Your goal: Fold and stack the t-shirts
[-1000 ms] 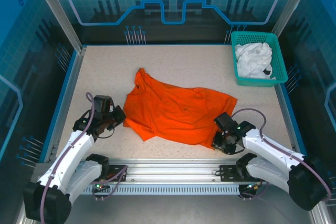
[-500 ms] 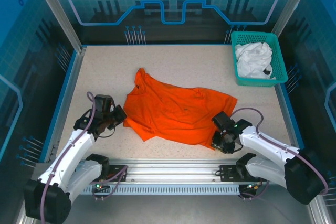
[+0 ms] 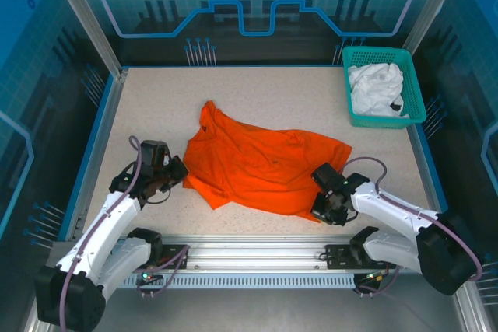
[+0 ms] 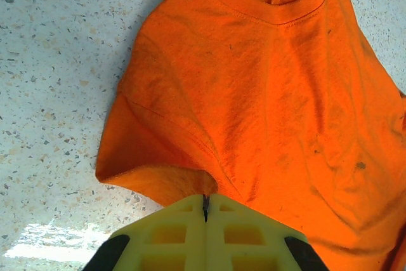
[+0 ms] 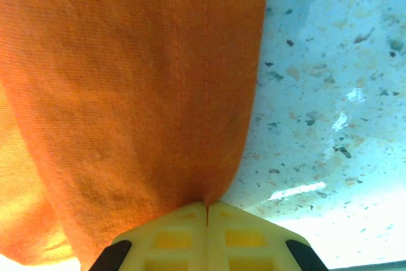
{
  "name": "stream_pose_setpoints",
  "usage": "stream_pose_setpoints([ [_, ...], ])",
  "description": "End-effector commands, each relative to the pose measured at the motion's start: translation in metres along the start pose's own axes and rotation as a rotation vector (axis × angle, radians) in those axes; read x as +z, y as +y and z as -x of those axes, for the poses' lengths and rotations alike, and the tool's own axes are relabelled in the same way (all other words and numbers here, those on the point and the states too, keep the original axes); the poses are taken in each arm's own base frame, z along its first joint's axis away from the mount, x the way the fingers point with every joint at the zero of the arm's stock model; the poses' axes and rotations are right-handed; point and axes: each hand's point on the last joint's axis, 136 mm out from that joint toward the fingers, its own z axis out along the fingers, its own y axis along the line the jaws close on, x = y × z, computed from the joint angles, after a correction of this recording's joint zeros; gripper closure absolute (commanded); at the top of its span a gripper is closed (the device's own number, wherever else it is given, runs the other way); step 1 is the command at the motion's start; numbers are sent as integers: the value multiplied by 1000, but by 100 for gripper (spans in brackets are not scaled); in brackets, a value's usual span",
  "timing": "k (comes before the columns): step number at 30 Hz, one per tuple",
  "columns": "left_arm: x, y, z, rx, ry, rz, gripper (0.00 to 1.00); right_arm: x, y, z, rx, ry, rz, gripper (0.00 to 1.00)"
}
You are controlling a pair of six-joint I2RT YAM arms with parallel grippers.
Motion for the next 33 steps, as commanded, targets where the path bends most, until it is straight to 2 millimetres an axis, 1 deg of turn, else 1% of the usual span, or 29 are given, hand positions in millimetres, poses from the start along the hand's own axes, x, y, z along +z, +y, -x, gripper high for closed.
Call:
stream_pose_setpoints([
  [1, -5, -10, 6, 20, -17, -25, 100, 1, 2, 14, -23, -82, -6, 100],
  [4, -6, -13, 7, 20, -19, -33, 100, -12, 7, 18, -39, -116, 20, 100],
  [6, -8, -16, 9, 19, -22, -41, 100, -26, 10, 22, -53, -151, 30, 100],
  [9, -15, -24, 14, 17, -36, -67, 100, -53, 17, 30, -73, -215, 69, 100],
  [14, -41, -45, 33, 30, -103, -115, 100, -98, 33, 41, -118, -300, 145, 100],
  [19, -69, -69, 60, 52, -183, -144, 100, -136, 50, 55, -149, -358, 212, 100],
  [20, -73, -74, 66, 56, -196, -151, 100, -140, 52, 58, -151, -364, 219, 100],
  [21, -74, -79, 72, 59, -205, -151, 100, -153, 59, 64, -153, -383, 253, 100],
  [23, -76, -93, 85, 64, -206, -164, 100, -165, 67, 77, -147, -394, 283, 100],
  [26, -73, -116, 108, 71, -195, -180, 100, -184, 83, 103, -135, -413, 340, 100],
  [29, -62, -134, 135, 54, -190, -190, 100, -199, 101, 138, -113, -423, 389, 100],
  [33, -38, -159, 180, 28, -161, -208, 100, -215, 134, 197, -98, -435, 429, 100],
])
